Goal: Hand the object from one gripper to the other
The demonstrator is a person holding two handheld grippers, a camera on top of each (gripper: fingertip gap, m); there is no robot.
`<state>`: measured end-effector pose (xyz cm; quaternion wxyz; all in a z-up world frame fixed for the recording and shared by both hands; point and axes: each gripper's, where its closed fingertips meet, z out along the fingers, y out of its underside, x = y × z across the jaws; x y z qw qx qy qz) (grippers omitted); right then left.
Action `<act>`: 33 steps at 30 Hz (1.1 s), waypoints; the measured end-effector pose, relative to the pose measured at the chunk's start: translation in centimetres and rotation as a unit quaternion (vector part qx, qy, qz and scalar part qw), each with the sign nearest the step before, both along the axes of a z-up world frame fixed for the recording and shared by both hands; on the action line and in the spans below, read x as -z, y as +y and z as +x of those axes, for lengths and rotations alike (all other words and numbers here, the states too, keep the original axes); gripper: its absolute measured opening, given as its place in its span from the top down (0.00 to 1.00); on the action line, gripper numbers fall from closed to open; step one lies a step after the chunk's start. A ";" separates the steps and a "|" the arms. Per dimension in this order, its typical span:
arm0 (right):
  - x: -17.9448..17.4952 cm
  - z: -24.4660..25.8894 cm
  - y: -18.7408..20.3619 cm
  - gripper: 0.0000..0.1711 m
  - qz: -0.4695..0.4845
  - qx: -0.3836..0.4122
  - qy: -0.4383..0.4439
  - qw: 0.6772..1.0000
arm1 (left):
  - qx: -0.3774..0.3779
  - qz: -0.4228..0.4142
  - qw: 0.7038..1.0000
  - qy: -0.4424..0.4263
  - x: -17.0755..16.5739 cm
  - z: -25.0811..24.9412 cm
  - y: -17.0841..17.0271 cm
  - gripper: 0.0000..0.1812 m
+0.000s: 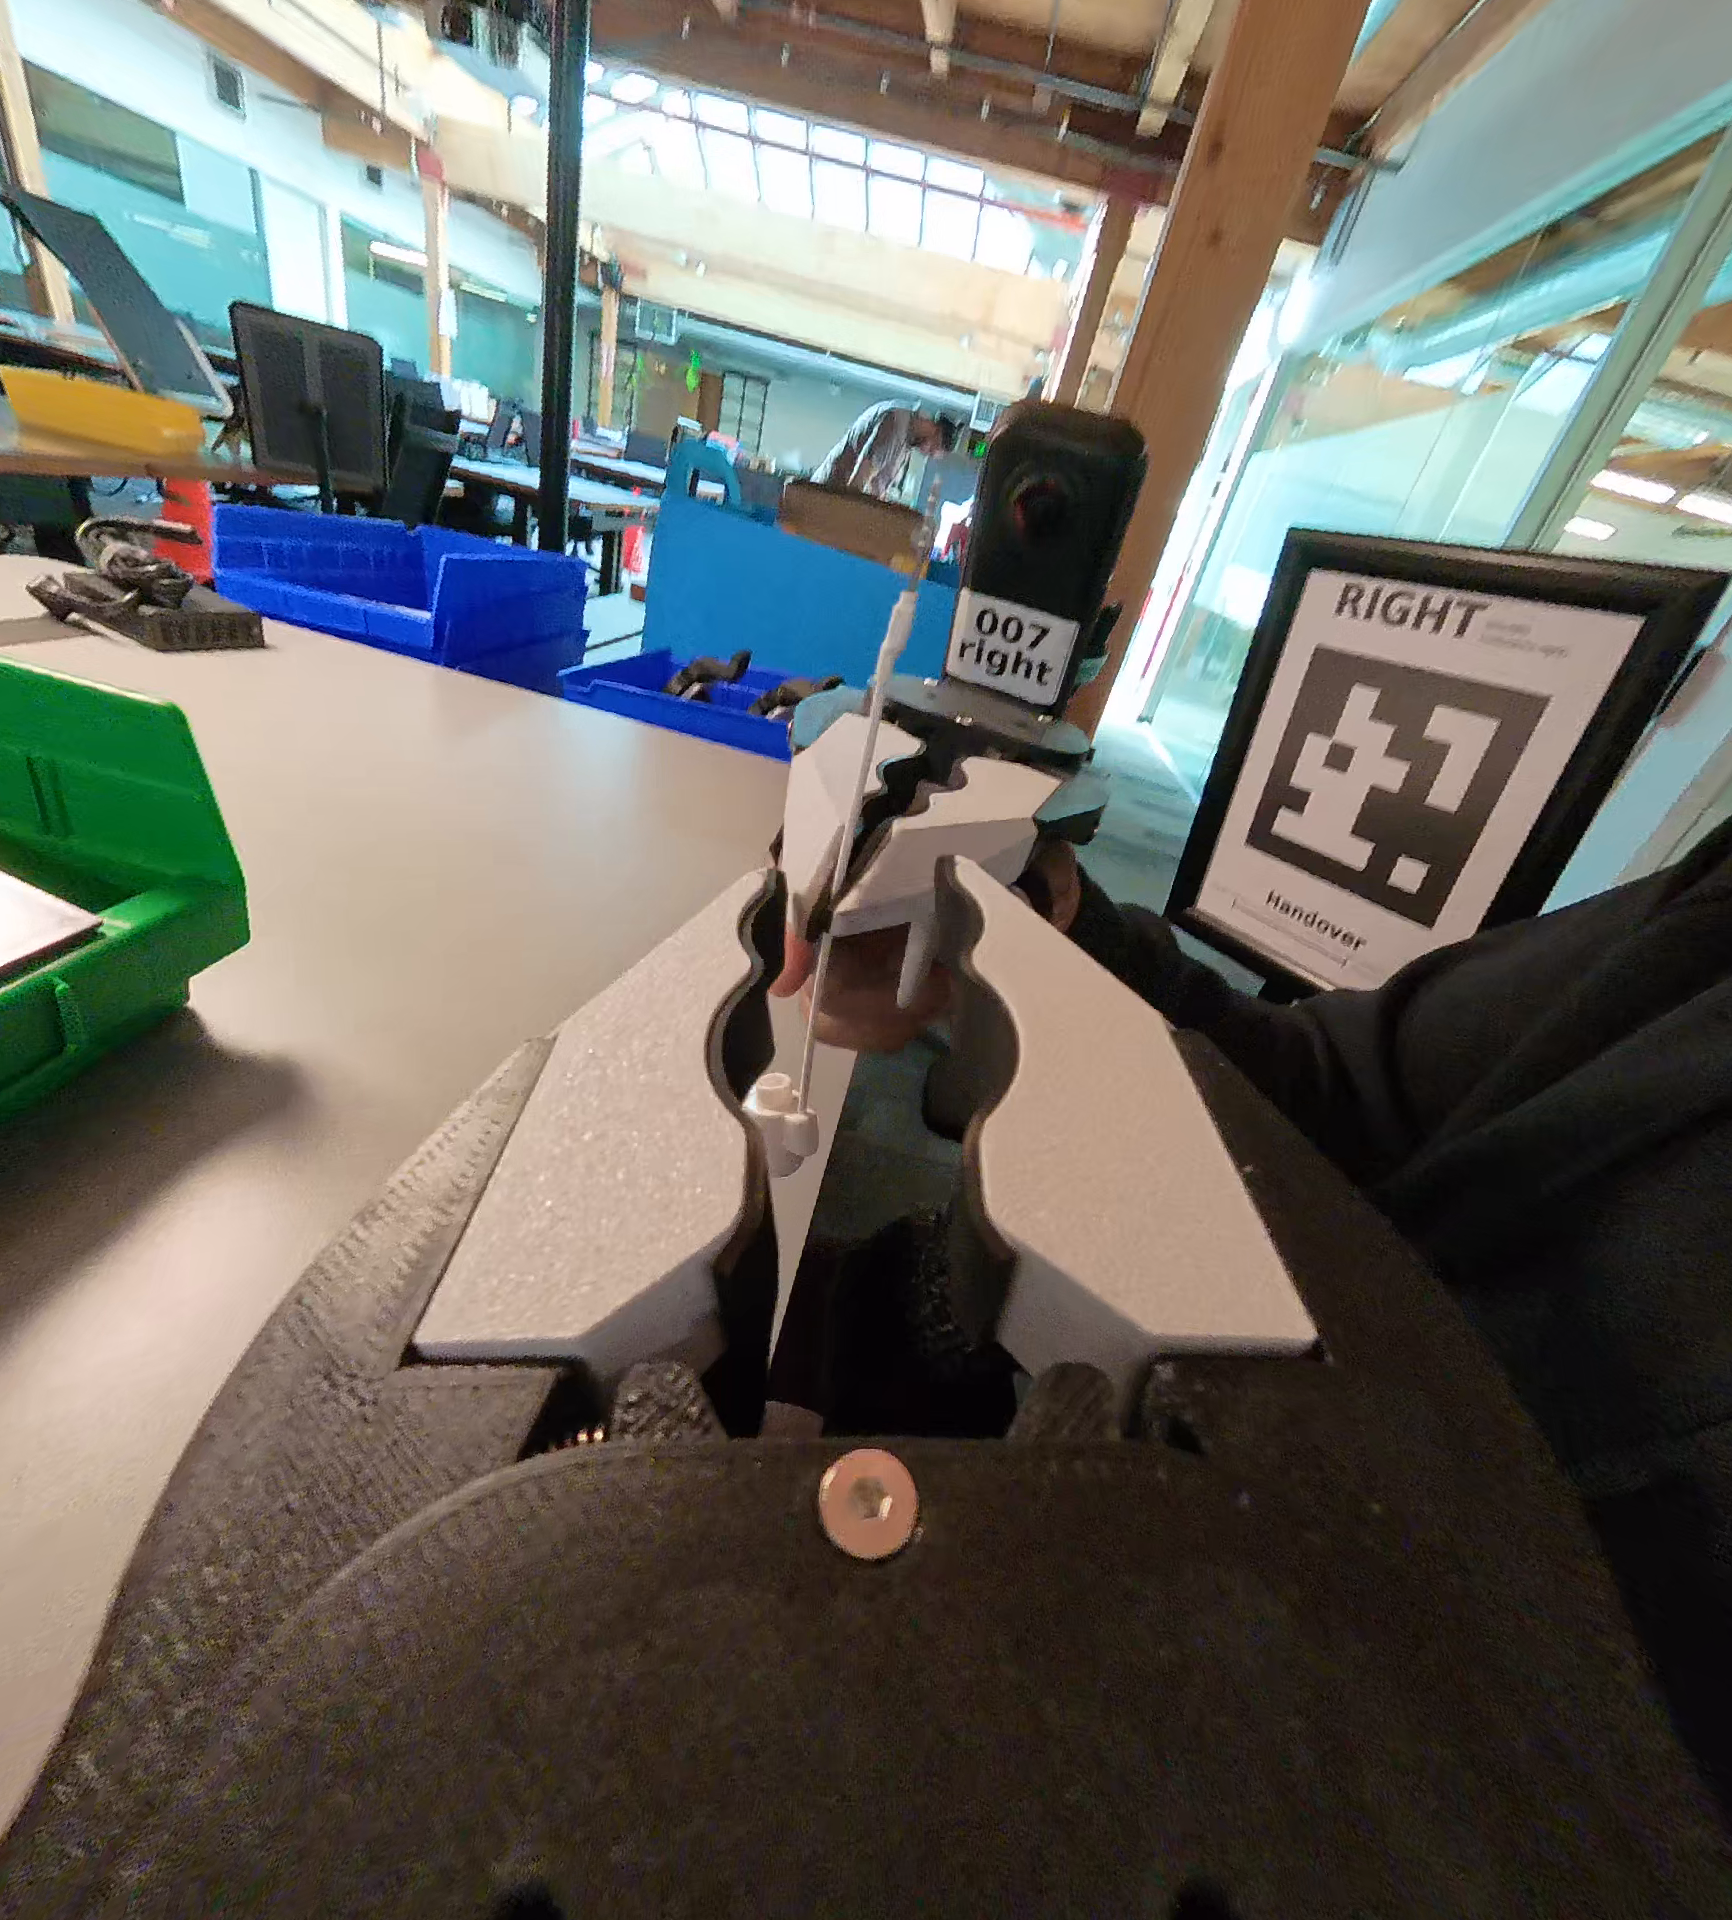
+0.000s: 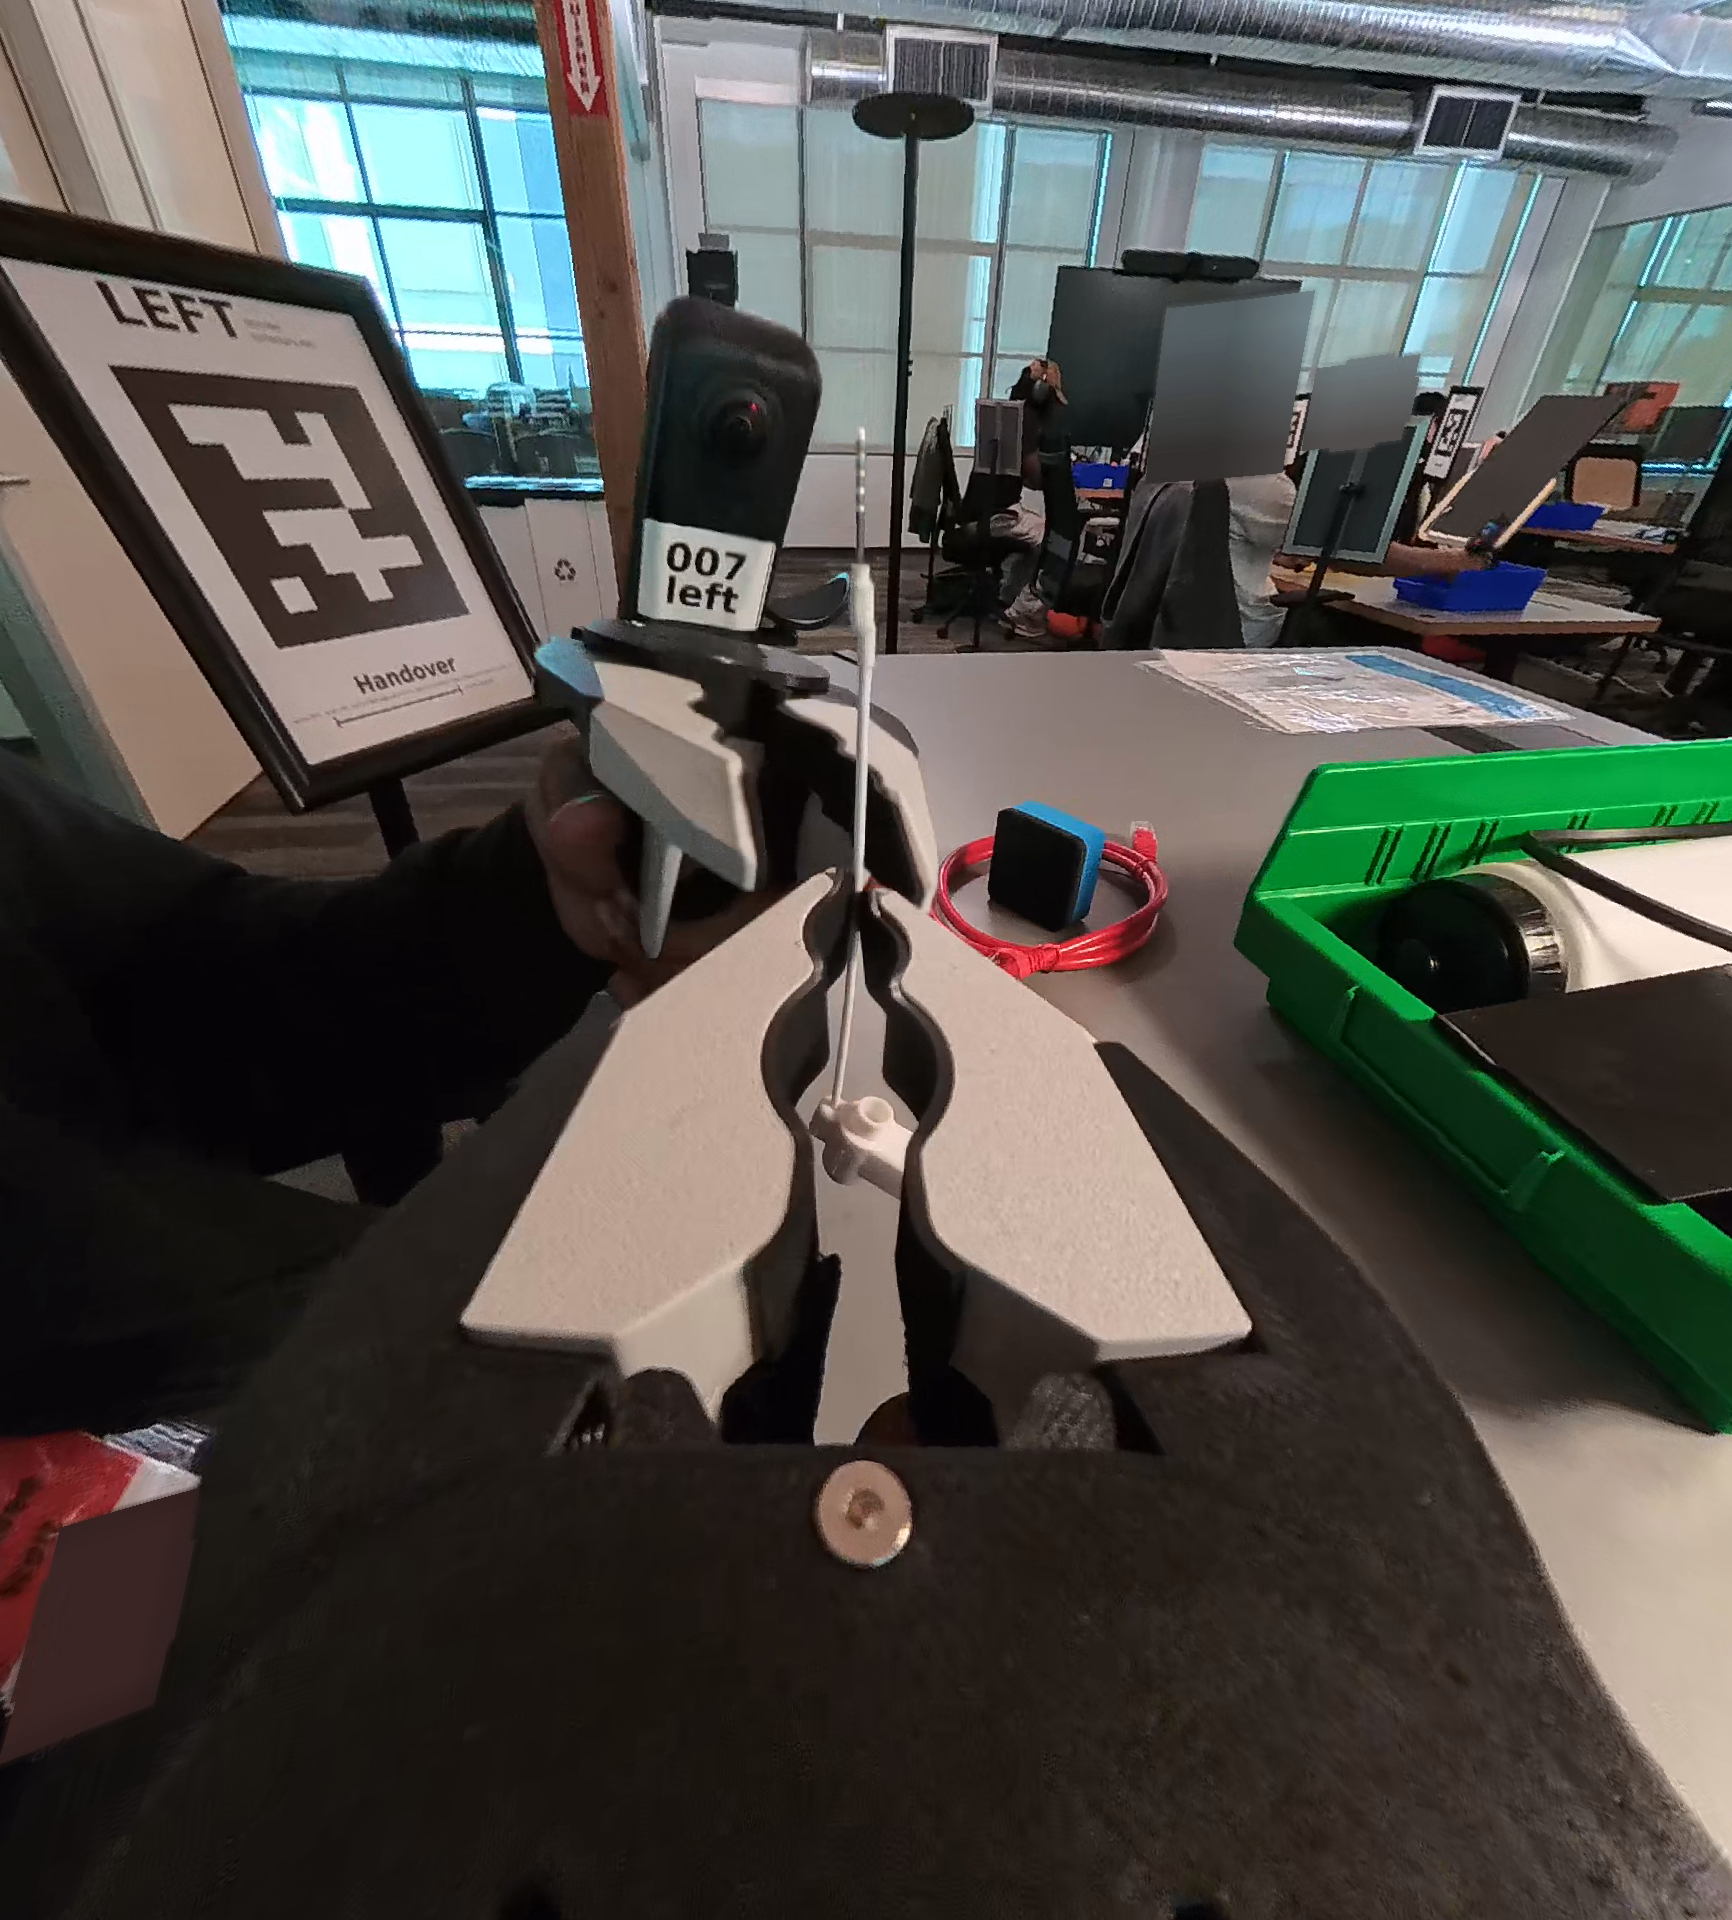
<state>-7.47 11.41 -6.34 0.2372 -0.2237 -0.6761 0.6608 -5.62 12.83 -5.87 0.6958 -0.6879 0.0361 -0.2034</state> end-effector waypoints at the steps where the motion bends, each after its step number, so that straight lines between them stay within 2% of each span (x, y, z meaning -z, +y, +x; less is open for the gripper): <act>1: 0.1 0.0 -0.1 0.99 0.004 0.000 0.001 1.000 | -0.002 -0.006 1.000 0.005 0.2 0.1 0.1 0.84; 7: 0.2 0.1 -0.1 0.99 0.007 -0.002 0.001 1.000 | -0.020 0.034 0.999 0.004 -0.8 -0.7 -0.3 0.94; 14: 0.3 0.1 -0.2 0.99 0.008 -0.004 0.002 1.000 | 0.002 0.027 0.999 0.020 -0.3 0.3 -0.2 0.86; 25: 0.2 0.3 -0.6 0.99 0.007 -0.010 0.007 1.000 | 0.009 0.043 0.999 0.003 -0.3 0.0 -0.1 0.97; 33: 0.1 0.0 -0.3 0.97 -0.004 -0.003 -0.003 1.000 | -0.004 0.061 0.998 -0.005 -0.3 -0.7 0.2 0.99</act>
